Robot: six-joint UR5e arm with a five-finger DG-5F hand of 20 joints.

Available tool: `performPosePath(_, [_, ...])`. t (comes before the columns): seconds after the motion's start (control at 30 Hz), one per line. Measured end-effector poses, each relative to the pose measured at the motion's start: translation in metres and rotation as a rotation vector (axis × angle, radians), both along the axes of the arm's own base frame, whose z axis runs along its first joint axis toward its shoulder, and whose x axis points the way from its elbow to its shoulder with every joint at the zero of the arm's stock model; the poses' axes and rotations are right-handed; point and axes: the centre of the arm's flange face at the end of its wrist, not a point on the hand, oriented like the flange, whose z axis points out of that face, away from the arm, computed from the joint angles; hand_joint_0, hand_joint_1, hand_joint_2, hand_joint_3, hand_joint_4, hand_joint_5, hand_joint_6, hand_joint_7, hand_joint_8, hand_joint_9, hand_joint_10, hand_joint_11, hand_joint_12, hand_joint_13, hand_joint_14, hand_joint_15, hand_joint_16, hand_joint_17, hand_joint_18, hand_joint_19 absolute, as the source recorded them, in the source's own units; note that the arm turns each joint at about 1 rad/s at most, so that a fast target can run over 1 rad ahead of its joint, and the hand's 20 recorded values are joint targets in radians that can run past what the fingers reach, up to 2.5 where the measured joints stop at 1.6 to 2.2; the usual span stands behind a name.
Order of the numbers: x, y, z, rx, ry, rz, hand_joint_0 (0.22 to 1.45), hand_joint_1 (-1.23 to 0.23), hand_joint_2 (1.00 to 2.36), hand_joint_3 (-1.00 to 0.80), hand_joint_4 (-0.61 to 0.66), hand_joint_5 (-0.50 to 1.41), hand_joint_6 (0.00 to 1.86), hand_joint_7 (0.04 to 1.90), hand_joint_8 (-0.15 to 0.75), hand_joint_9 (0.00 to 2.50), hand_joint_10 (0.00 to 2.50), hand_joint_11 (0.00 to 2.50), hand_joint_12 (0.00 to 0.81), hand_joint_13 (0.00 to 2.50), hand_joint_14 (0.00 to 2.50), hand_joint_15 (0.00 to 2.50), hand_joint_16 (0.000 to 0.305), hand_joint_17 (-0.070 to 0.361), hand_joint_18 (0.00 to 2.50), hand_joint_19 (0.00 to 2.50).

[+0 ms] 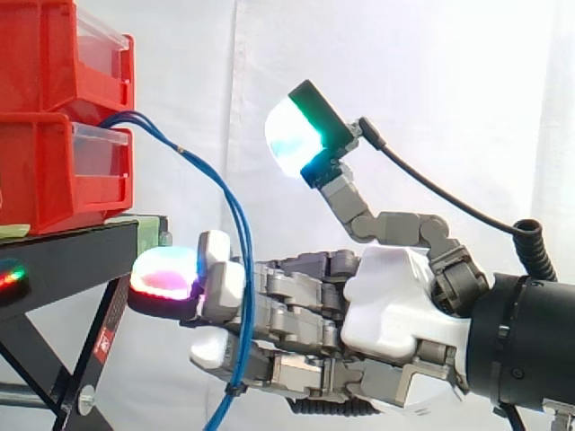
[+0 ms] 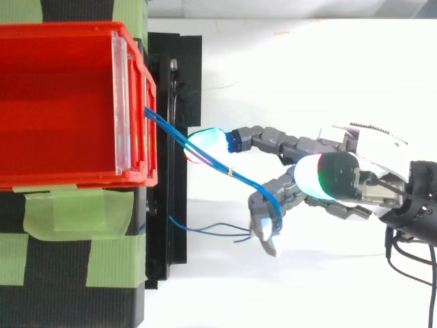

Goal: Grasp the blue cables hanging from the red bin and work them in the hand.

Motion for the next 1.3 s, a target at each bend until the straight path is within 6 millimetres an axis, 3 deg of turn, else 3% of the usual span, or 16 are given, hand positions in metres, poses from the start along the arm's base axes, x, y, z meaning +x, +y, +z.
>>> performPosePath(0.1, [-0.0014, 0.0002, -0.0002, -0.005, 0.004, 0.002, 0.74, -0.53, 1.0, -1.0, 0.29, -0.03, 0.01, 0.72, 0.344, 1.13, 0.0, 1.57, 0.443, 1.26, 0.01, 1.54, 0.064, 0.143, 1.0, 0.99])
performPosePath(0.17, [-0.0017, 0.0006, -0.0004, -0.009, 0.006, 0.003, 0.74, -0.53, 1.0, -1.0, 0.3, -0.02, 0.01, 0.72, 0.327, 1.16, 0.24, 1.66, 0.432, 1.32, 0.04, 1.7, 0.063, 0.141, 1.07, 1.11])
performPosePath(0.23, [-0.0019, 0.0008, -0.0005, -0.012, 0.008, 0.002, 0.75, -0.53, 1.0, -1.0, 0.3, -0.01, 0.01, 0.73, 0.313, 1.14, 0.5, 1.67, 0.427, 1.28, 0.38, 1.64, 0.063, 0.141, 1.11, 1.18])
performPosePath(0.3, [-0.0023, 0.0005, -0.0008, -0.015, 0.013, 0.002, 0.75, -0.53, 1.0, -1.0, 0.31, 0.0, 0.01, 0.73, 0.31, 1.11, 0.91, 1.65, 0.426, 1.22, 0.97, 1.5, 0.061, 0.138, 1.17, 1.21])
performPosePath(0.53, [-0.0068, -0.001, -0.0047, -0.062, 0.075, -0.002, 0.76, -0.53, 1.0, -1.0, 0.32, 0.02, 0.01, 0.73, 0.32, 1.03, 2.03, 1.62, 0.421, 1.06, 2.18, 1.35, 0.057, 0.129, 1.34, 1.55])
performPosePath(0.6, [-0.0074, -0.001, -0.0049, -0.076, 0.093, -0.001, 0.76, -0.53, 1.0, -1.0, 0.34, 0.06, 0.01, 0.75, 0.321, 1.0, 2.5, 1.71, 0.415, 1.04, 2.43, 1.33, 0.055, 0.124, 1.4, 1.63])
performPosePath(0.97, [-0.004, 0.0005, -0.0008, -0.112, 0.16, -0.005, 0.77, -0.53, 1.0, -1.0, 0.39, 0.21, 0.01, 0.94, 0.352, 1.0, 2.5, 2.47, 0.413, 1.06, 2.5, 1.43, 0.053, 0.12, 1.59, 1.97])
performPosePath(1.3, [-0.0019, 0.0005, 0.0026, -0.131, 0.202, -0.006, 0.77, -0.53, 1.0, -1.0, 0.38, 0.23, 0.01, 0.95, 0.376, 1.1, 2.5, 2.5, 0.468, 1.18, 2.5, 1.63, 0.058, 0.131, 1.5, 1.65])
